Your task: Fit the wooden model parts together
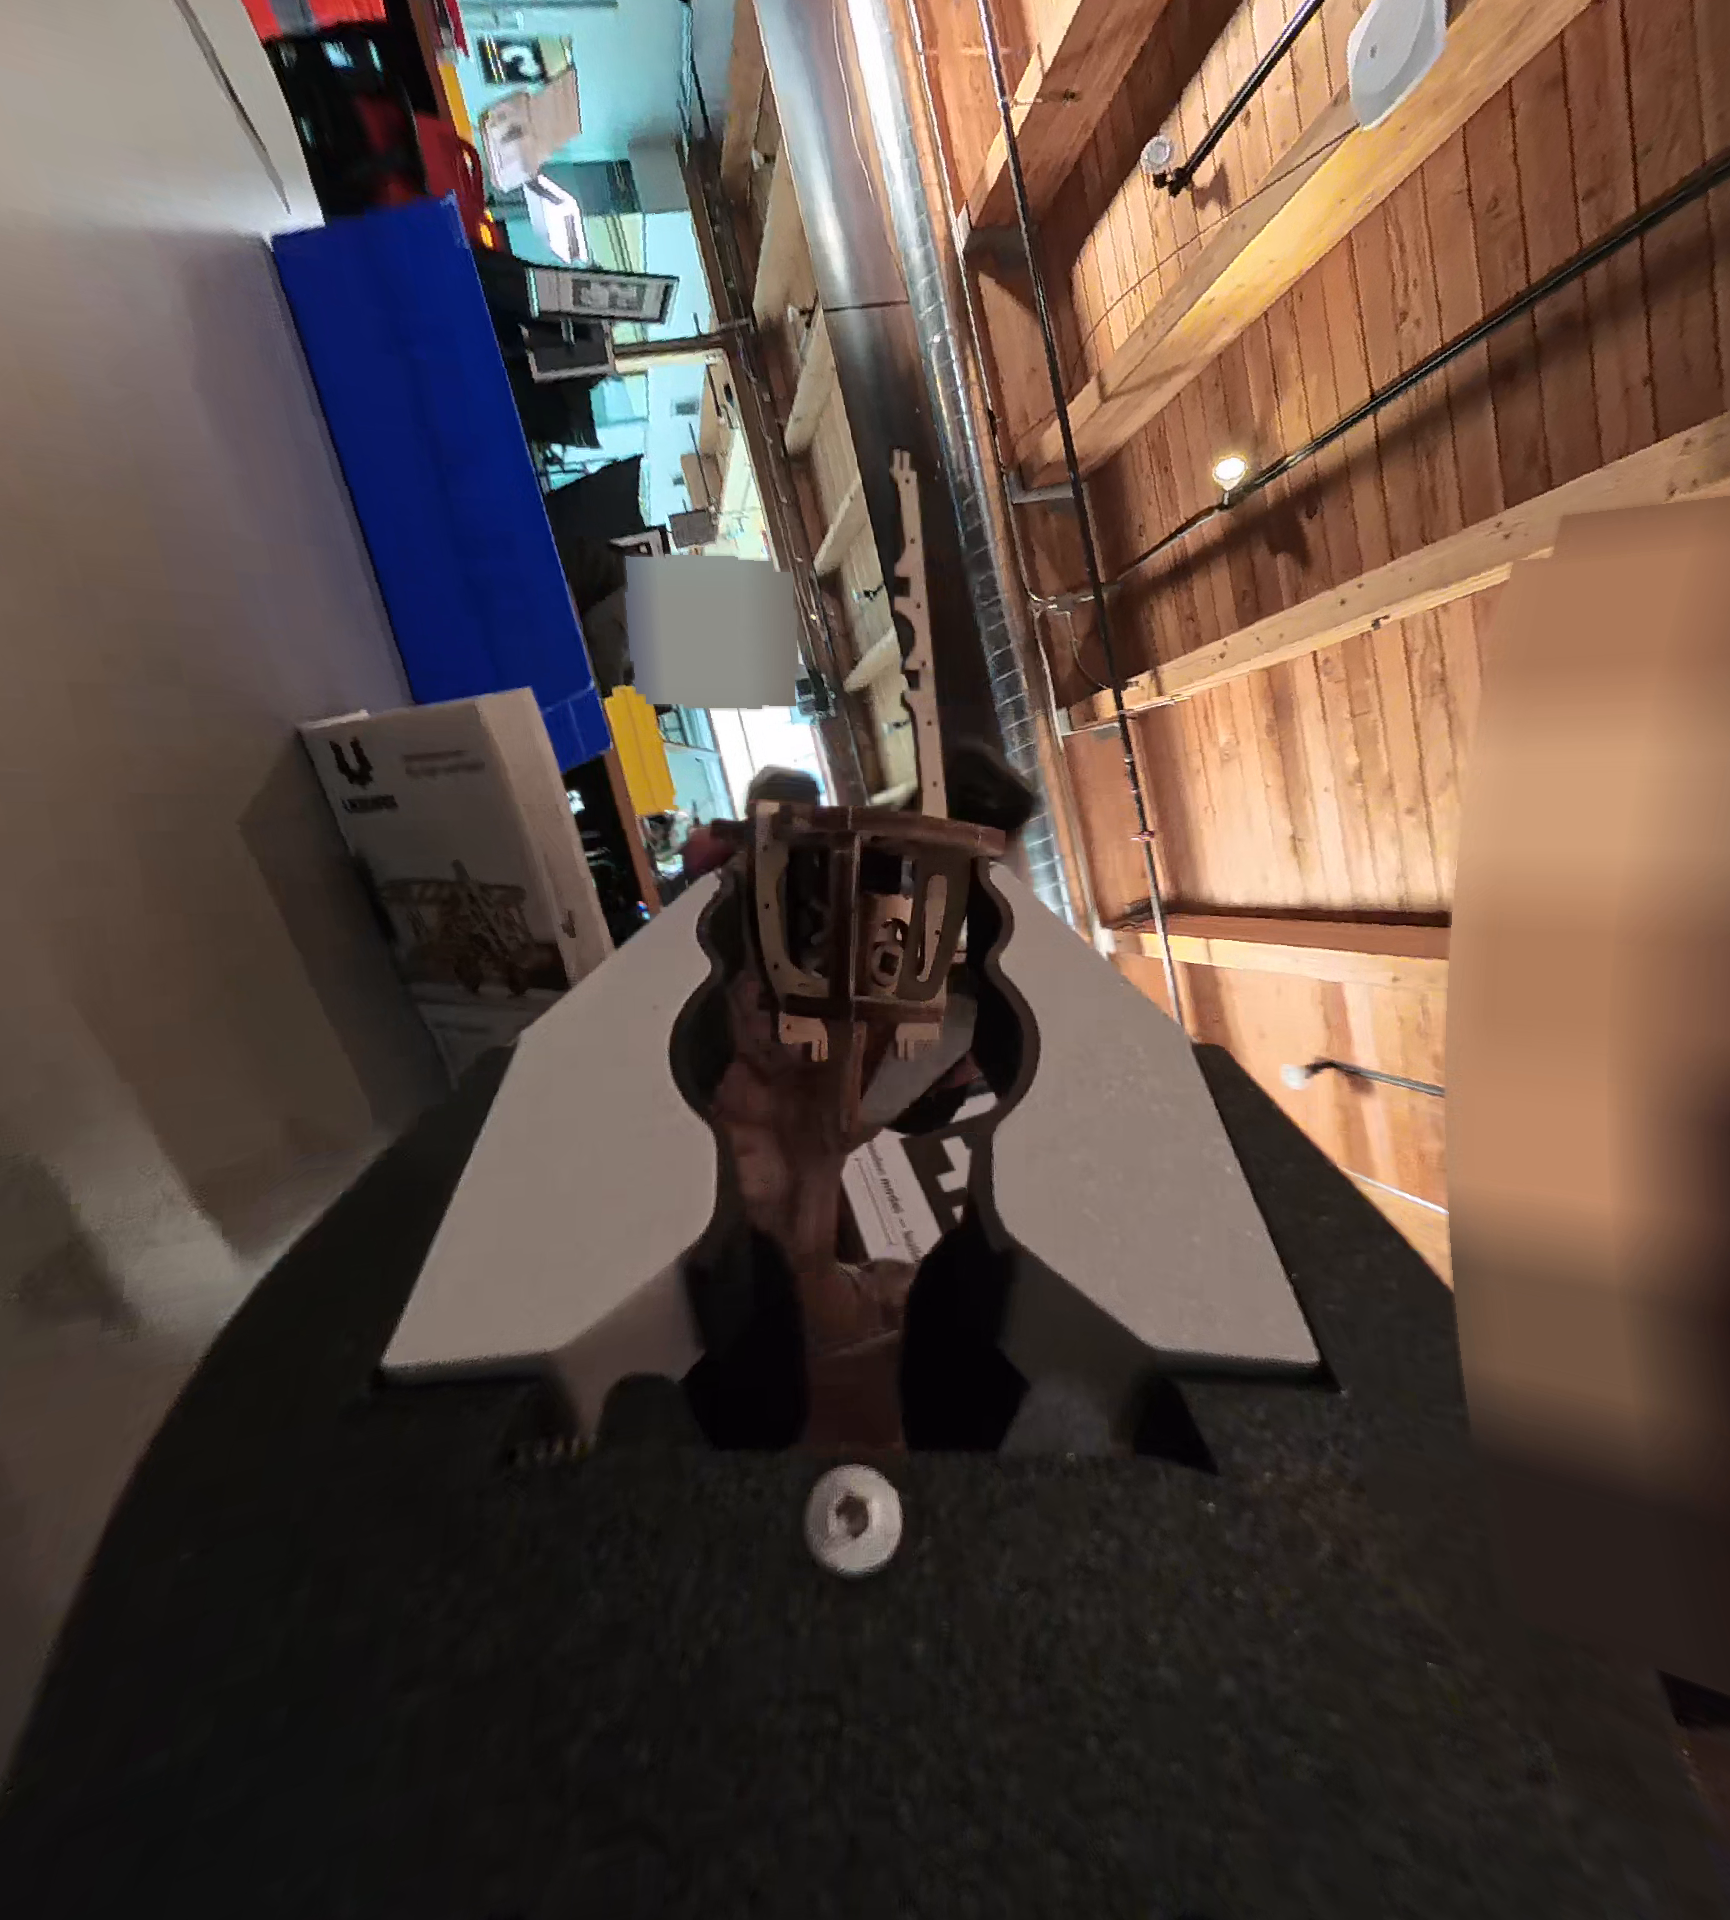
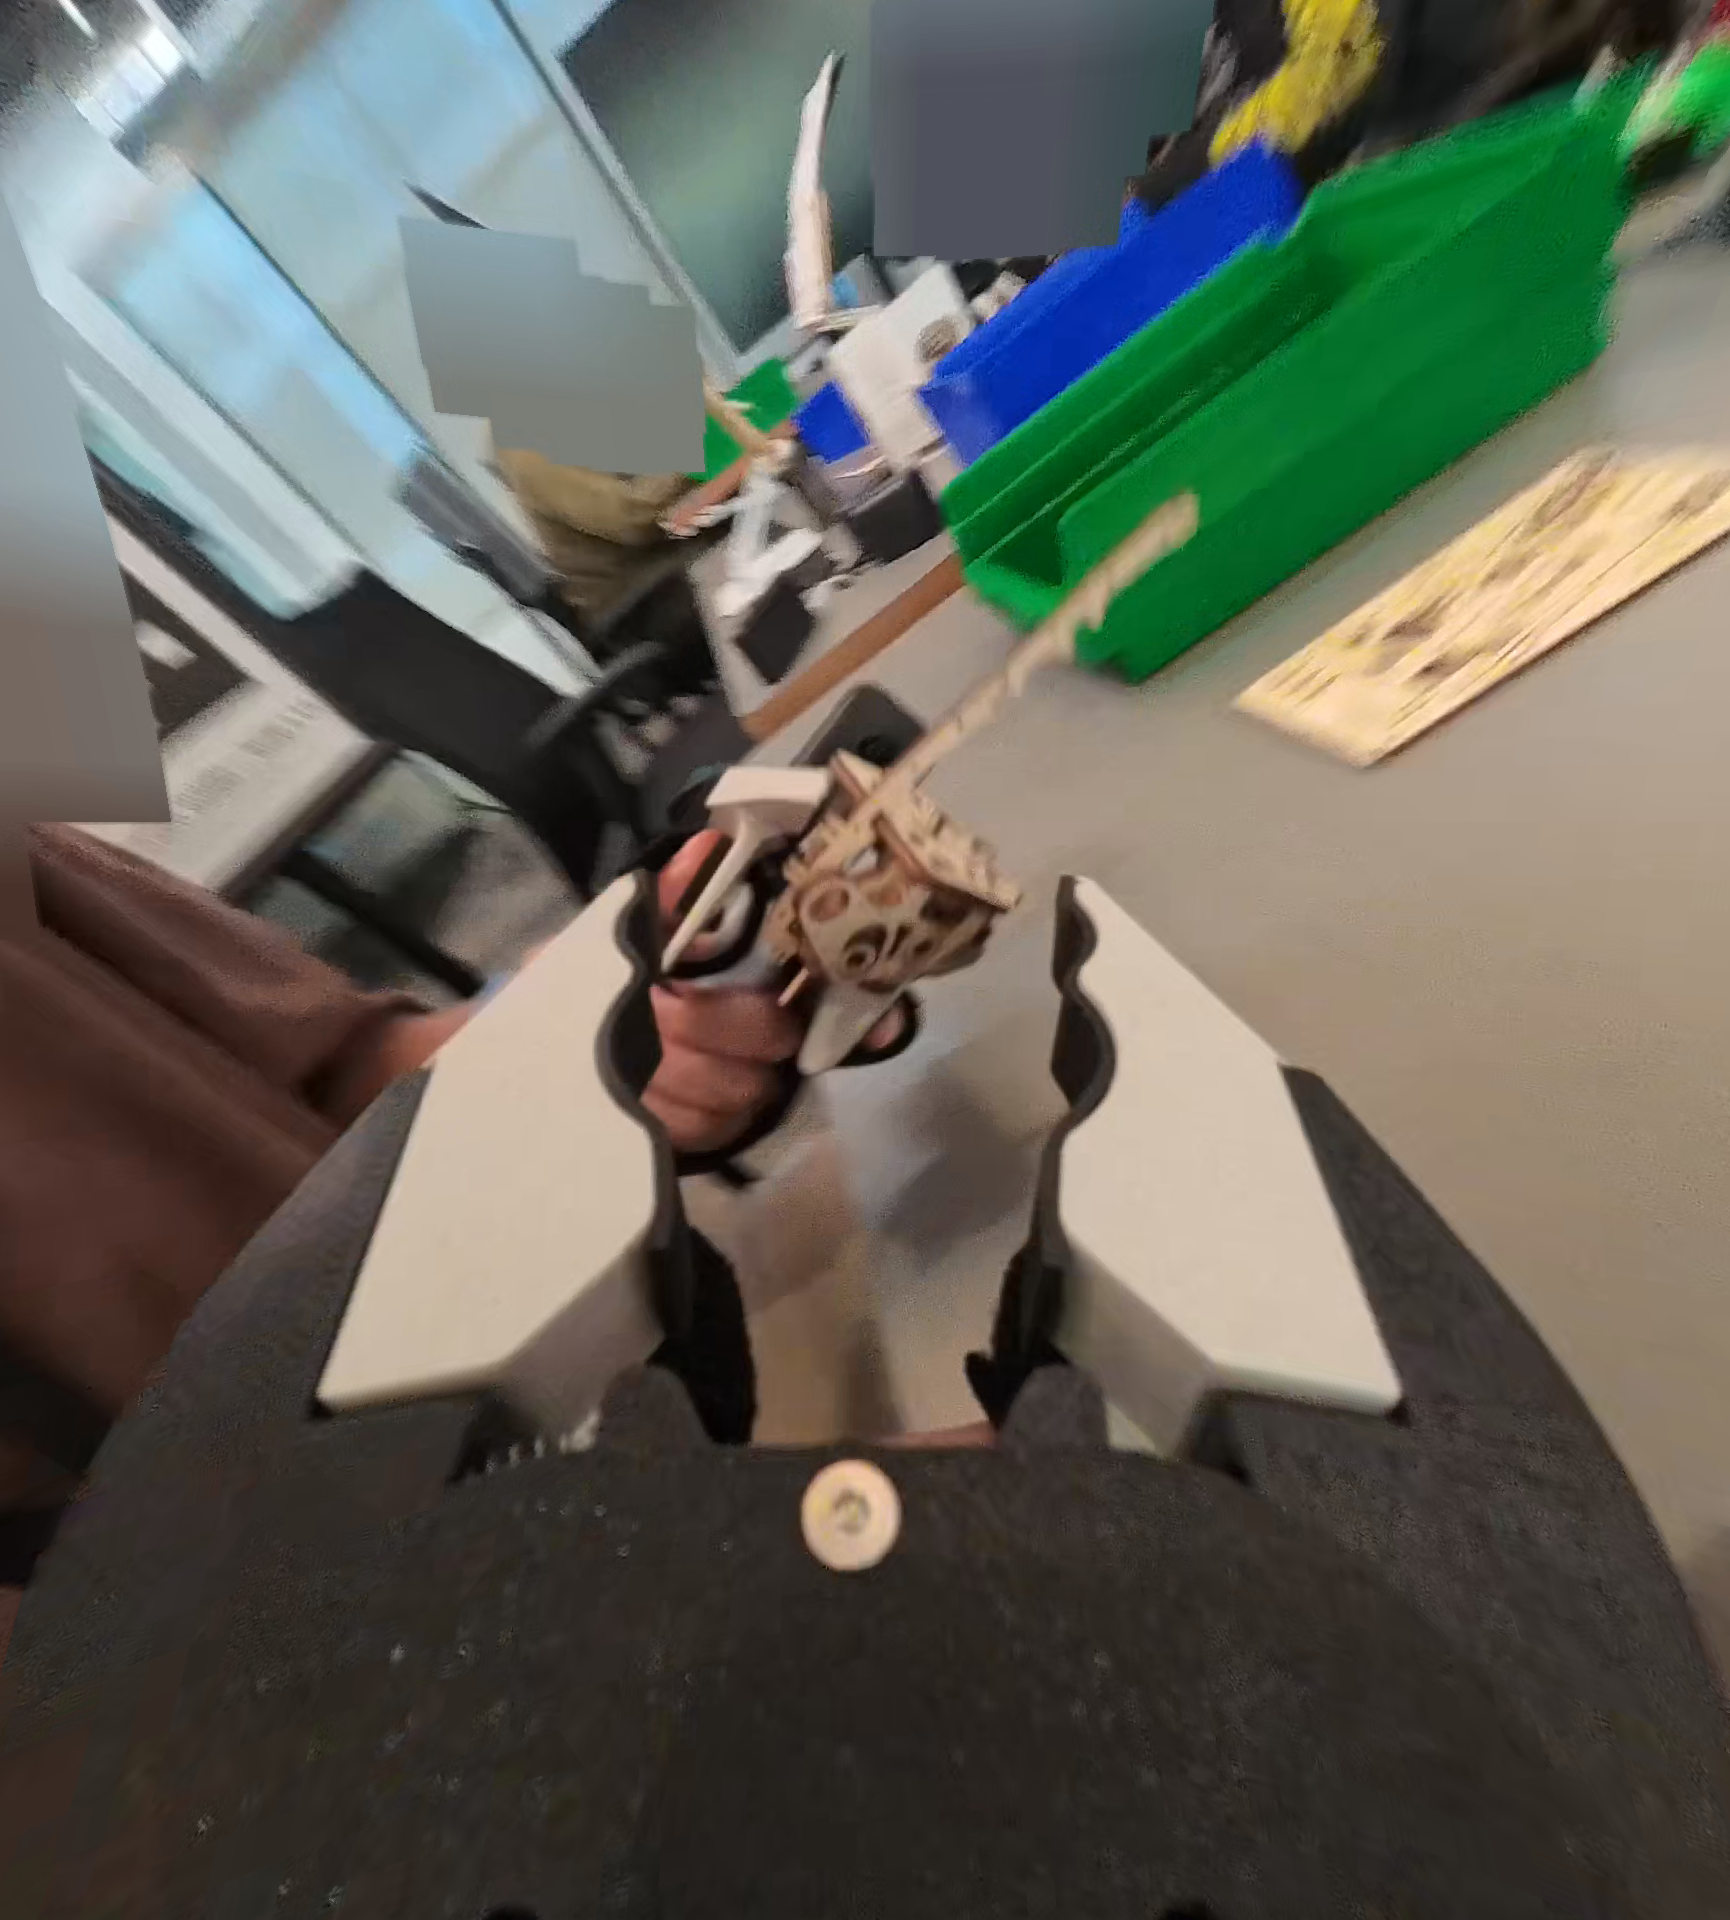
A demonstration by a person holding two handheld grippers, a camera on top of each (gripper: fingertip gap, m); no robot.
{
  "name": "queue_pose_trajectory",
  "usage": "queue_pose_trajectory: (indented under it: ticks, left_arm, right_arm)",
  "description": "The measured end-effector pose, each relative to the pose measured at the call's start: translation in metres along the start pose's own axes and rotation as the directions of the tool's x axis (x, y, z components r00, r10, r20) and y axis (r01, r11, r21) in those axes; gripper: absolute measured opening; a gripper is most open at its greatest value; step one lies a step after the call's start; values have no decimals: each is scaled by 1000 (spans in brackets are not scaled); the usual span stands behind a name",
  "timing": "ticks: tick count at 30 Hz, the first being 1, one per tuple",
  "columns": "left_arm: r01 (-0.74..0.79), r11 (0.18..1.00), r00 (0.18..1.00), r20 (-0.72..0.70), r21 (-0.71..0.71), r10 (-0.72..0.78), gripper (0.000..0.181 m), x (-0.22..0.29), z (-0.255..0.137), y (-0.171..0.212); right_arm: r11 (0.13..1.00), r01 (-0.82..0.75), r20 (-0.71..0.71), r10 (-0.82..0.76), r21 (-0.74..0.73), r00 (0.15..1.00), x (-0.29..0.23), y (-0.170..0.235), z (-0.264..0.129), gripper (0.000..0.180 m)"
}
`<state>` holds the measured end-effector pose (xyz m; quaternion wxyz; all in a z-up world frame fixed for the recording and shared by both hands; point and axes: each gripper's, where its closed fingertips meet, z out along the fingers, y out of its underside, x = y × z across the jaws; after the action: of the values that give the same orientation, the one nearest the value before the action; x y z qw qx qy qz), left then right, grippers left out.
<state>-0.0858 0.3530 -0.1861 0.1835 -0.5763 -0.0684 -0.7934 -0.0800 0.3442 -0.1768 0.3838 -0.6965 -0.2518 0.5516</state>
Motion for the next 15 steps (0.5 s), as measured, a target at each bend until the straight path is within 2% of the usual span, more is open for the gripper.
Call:
queue_pose_trajectory:
  ticks: [2,4,7,13,15]
  left_arm:
    - [-43,999,999,8,2,43,40,2,2,0]
    - [-73,997,997,24,-2,73,40,2,3,2]
    - [-92,996,995,34,-8,92,40,2,5,5]
    - [-86,996,996,24,-14,86,40,2,7,7]
    - [-74,997,997,11,-15,74,40,3,8,7]
  right_arm:
    - [983,-180,121,183,-29,976,-4,9,5,77]
    - [968,-242,147,249,-61,957,-2,16,7,76]
    - [973,-213,123,223,-94,967,0,25,12,67]
    - [968,-231,174,246,-100,953,-5,26,12,43]
    - [968,-228,176,243,-102,954,-5,26,12,43]
